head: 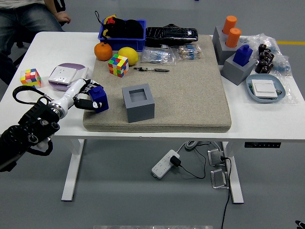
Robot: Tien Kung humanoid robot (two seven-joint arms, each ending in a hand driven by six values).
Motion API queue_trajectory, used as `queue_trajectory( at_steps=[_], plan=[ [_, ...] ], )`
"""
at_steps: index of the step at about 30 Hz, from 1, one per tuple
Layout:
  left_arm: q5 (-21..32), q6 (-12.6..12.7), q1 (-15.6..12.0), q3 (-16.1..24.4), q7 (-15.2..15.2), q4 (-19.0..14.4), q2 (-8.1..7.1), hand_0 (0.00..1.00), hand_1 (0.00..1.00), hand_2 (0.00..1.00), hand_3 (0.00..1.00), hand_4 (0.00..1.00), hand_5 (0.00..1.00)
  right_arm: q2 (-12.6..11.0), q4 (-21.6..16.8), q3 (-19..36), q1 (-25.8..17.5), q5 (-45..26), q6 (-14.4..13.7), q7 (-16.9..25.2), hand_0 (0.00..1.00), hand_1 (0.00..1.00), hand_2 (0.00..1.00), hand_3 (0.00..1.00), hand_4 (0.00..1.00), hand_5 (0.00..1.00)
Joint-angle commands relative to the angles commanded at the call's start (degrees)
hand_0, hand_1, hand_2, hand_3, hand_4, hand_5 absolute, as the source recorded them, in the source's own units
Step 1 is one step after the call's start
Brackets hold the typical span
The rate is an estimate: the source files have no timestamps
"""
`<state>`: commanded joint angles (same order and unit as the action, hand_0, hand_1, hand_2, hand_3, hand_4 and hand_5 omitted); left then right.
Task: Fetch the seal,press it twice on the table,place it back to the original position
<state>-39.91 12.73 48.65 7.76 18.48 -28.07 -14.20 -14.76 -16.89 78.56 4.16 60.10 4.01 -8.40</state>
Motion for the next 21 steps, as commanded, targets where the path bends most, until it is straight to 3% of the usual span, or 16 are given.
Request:
queue_trajectory(
  at_steps=[7,21],
  plan=[
    [0.9,0.1,0.0,-1.4,0.0,0.5,0.59,0.637,0.475,0.425,0.589,0.683,0.002,0.0,0.0,0.0,0.1,0.0,0.0,0.0,0.803,0.705,0.67,0.676,0.719,0.496],
    [1.1,0.2,-0.1,-1.7,0.2,0.2,0.36,0.636,0.474,0.424,0.587,0.705,0.002,0.0,-0.1,-0.4,0.0,-0.2,-0.1,0.0,0.802,0.705,0.671,0.676,0.719,0.496]
  ],
)
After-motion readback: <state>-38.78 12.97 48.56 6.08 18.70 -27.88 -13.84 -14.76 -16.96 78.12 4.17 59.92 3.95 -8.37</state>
